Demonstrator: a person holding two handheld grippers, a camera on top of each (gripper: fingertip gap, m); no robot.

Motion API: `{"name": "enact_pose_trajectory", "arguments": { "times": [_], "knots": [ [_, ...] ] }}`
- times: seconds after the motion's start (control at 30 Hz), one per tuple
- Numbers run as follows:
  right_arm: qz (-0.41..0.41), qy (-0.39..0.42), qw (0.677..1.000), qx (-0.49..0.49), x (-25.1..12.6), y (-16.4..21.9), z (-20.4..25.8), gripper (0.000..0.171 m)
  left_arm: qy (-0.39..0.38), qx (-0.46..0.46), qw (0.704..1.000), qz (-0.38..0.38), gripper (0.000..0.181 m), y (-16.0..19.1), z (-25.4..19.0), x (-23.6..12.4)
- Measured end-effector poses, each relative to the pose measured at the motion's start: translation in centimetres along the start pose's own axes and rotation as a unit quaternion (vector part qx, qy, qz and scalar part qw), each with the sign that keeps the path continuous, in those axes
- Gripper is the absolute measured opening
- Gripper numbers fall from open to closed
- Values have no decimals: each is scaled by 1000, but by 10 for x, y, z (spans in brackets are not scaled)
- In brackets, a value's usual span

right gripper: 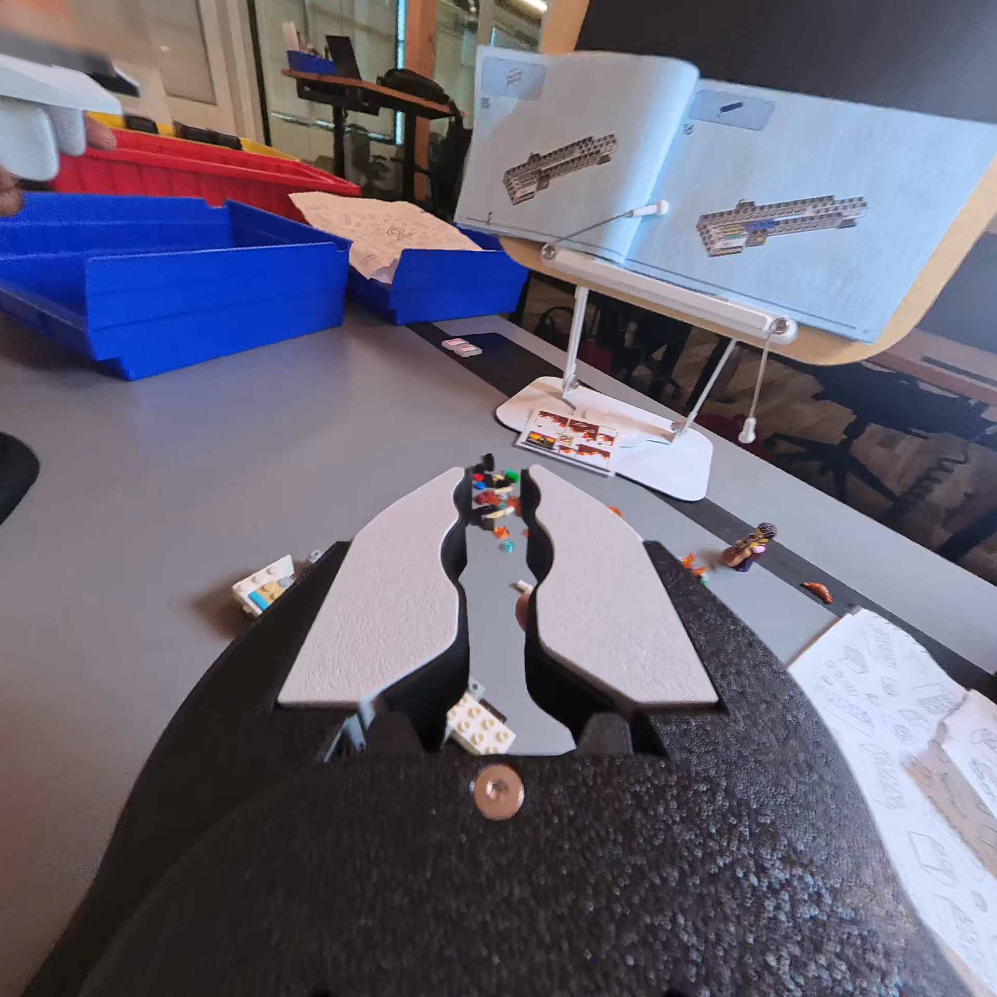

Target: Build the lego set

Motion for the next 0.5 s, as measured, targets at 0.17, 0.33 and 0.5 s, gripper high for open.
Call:
{"name": "enact_pose_trajectory", "arguments": {
  "times": [0.17,0.33,0.5],
  "knots": [
    [-18,-23,999,-38,-7,-4,10,20,-68,-26,997,31,36,24,38,-26],
    [-36,7,999,-24,-12,-13,5,20,-135,-39,986,88,37,42,83,-52],
    [-35,12,999,-18,-14,-12,5,20,-167,-22,966,198,35,51,131,-82]
  ]
}}
Point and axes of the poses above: each gripper's, where its closed fingertips meet, x out along the fingers, y out of its underside, z = x × y across the jaws, the point moved 5 cm from there along -x, back along the fingers, and after that the axes turned 3 degrees about y, right-handed, at the moved point
